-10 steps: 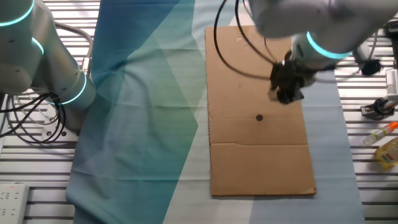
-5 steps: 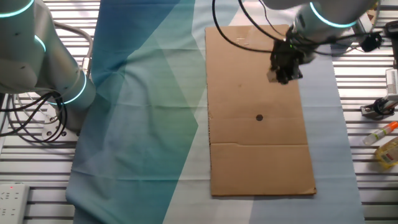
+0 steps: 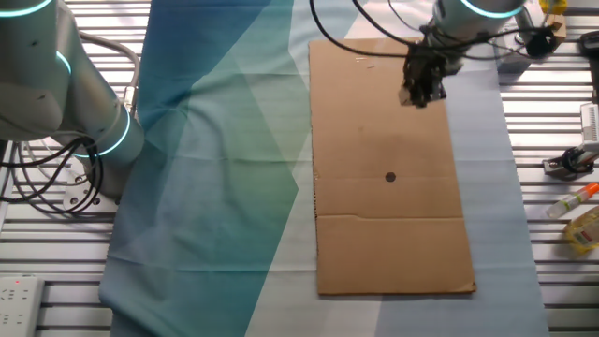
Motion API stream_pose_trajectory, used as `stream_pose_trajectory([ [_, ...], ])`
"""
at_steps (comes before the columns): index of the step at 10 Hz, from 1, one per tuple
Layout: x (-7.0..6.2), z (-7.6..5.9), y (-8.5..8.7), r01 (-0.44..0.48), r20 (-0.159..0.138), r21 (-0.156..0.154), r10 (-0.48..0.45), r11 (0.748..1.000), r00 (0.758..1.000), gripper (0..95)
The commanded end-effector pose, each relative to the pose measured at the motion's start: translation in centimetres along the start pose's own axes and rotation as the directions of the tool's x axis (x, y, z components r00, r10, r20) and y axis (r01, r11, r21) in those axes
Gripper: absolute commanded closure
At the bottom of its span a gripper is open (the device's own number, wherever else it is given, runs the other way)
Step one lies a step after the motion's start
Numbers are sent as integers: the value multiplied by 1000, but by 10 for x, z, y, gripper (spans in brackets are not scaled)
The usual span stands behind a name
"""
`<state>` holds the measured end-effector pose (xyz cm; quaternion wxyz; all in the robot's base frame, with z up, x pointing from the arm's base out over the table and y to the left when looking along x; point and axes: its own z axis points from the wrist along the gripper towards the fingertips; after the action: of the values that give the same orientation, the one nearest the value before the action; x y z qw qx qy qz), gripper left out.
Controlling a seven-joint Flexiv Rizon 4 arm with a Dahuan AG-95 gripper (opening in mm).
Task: Hold a small block with the gripper and sweep it from left to right on the table
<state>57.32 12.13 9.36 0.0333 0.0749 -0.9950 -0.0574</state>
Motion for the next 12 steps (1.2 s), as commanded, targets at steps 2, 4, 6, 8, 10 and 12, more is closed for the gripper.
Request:
stream_pose_trajectory([
  [2,-2,7,18,-33,8,2,33,999,999,950],
  [4,-1,16,29,-66,21,-1,66,998,998,950],
  [6,0,23,36,-87,34,-4,87,996,996,950],
  [8,0,27,38,-94,38,-4,94,996,995,950],
  [10,0,31,41,-100,39,-3,100,995,994,950],
  [12,0,37,44,-103,47,-3,103,995,994,950],
])
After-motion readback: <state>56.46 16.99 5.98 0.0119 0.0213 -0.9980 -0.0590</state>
